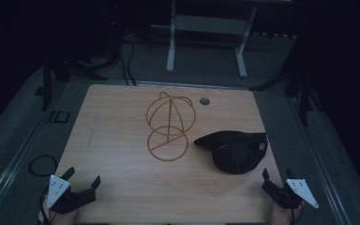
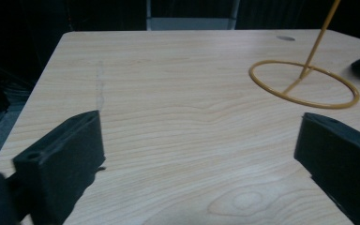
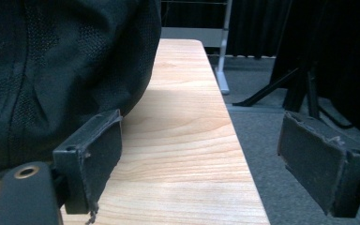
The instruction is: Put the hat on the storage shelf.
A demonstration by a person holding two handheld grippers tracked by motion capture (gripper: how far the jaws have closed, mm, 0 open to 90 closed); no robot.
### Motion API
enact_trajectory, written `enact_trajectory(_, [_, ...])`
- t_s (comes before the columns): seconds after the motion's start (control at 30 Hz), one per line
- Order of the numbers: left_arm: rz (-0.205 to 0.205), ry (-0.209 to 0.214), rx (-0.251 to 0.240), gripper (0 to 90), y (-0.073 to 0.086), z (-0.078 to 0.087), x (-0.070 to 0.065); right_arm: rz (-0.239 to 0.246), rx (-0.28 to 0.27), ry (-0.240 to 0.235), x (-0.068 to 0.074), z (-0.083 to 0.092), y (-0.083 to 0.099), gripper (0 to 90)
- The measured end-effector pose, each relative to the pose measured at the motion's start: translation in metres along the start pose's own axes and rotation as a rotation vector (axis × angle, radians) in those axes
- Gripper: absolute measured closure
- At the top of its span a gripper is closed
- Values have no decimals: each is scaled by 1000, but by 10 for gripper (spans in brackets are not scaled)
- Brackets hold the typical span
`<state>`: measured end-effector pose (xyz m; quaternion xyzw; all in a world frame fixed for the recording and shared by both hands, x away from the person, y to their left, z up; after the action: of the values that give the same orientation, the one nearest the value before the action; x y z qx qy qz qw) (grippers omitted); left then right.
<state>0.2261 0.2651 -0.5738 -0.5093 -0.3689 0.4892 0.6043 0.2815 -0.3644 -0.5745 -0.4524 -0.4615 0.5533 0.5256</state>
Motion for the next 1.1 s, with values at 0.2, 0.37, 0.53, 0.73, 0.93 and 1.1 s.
enact_trajectory(0.2, [-10,1,2,31,-2,0,-4,-8,4,-33,1,1,0,122])
enact_trajectory(0.37, [0,2,16,34,0,-1,-4,-29,-12,-102,6,7,-12,119])
enact_trajectory(0.53, [-4,2,22,35,1,-1,-3,1,-85,-173,21,19,-38,109])
enact_trajectory(0.73, [-3,2,28,35,1,-2,-4,57,-107,-284,47,24,-57,109])
enact_trajectory(0.93, [-6,9,33,36,1,-2,-4,81,-85,-368,66,18,-65,108])
enact_trajectory(1.1, [-23,19,46,40,2,-3,-7,73,-113,-463,89,8,-86,97])
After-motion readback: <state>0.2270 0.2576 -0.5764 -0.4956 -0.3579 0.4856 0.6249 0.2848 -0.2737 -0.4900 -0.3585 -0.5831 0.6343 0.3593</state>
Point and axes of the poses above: each handheld gripper's, and its own axes: z roughly backward along the jaws, y roughly out of its underside, x roughly to its left, the point moved 5 cm from there along -z, roughly forward along the jaws, and after that the axes turned 5 degrees about -x, right-handed, at the moved point
